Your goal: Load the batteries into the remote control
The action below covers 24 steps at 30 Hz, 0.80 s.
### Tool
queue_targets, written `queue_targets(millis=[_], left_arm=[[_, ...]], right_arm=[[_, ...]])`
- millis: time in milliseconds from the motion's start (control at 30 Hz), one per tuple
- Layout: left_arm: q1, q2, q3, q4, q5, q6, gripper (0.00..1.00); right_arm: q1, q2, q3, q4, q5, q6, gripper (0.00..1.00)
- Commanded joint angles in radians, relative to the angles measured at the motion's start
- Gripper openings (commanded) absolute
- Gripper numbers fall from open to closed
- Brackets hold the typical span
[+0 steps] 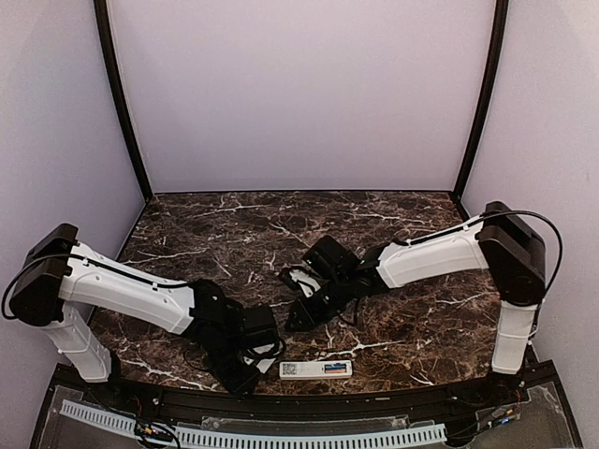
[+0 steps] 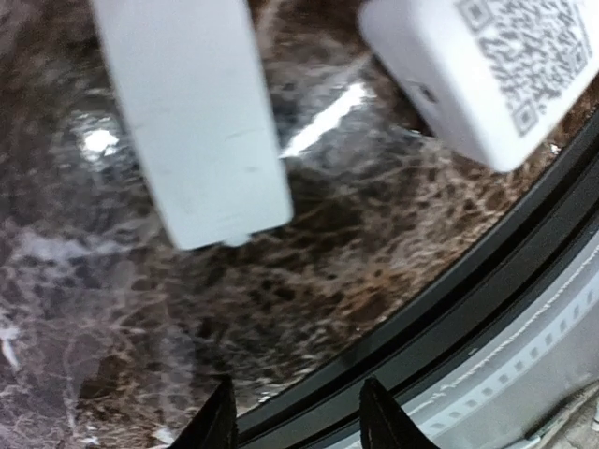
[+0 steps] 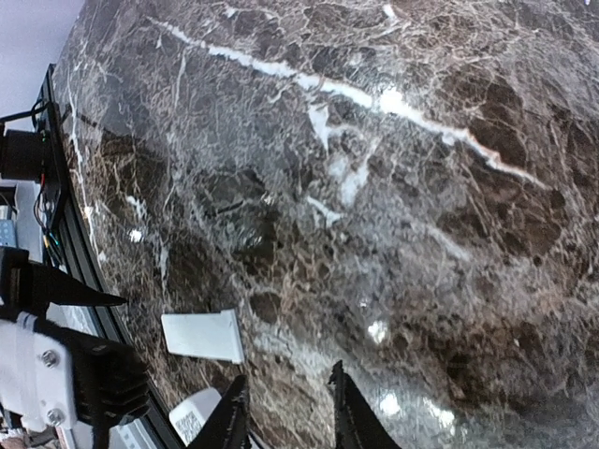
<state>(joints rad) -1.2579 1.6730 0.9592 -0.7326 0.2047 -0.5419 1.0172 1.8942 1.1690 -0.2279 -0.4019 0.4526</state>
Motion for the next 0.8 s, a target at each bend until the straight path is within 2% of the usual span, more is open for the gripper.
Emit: queue_targets(millis=[0,133,267,400,567,767], left_arm=[[-0.007,-0.111,-0.075,0.034,-0.202,-0.041,0.45],[-0.012,-0.188,-0.138,0.101,-0.263,-0.021,0.41],[-0.026,-0.181,-0.143,0.099,-0.271,0.025,0.42],[-0.057,-0.152,-0.121,0.084,-0.298,0.049,0.46],[-0.11,-0.124,-0.1,0.085,-0.314,0.071,0.57],[-0.154,-0.094,-0.063,0.104,-0.325,0.084,0.62]], right_arm=[[0.022,0.095,0.056,0.039,-0.034,0.022,0.25],[0.057,0.141,0.046,0.067,-0.069,0.049,0.24],[0.095,0.212,0.091,0.05,-0.104,0.053,0.21],[0.131,0.232,0.098,0.028,-0.117,0.066,0.16],[0.159,0.205,0.062,0.023,-0.116,0.1,0.16],[0.178,0.183,0.047,0.033,-0.117,0.133,0.16]])
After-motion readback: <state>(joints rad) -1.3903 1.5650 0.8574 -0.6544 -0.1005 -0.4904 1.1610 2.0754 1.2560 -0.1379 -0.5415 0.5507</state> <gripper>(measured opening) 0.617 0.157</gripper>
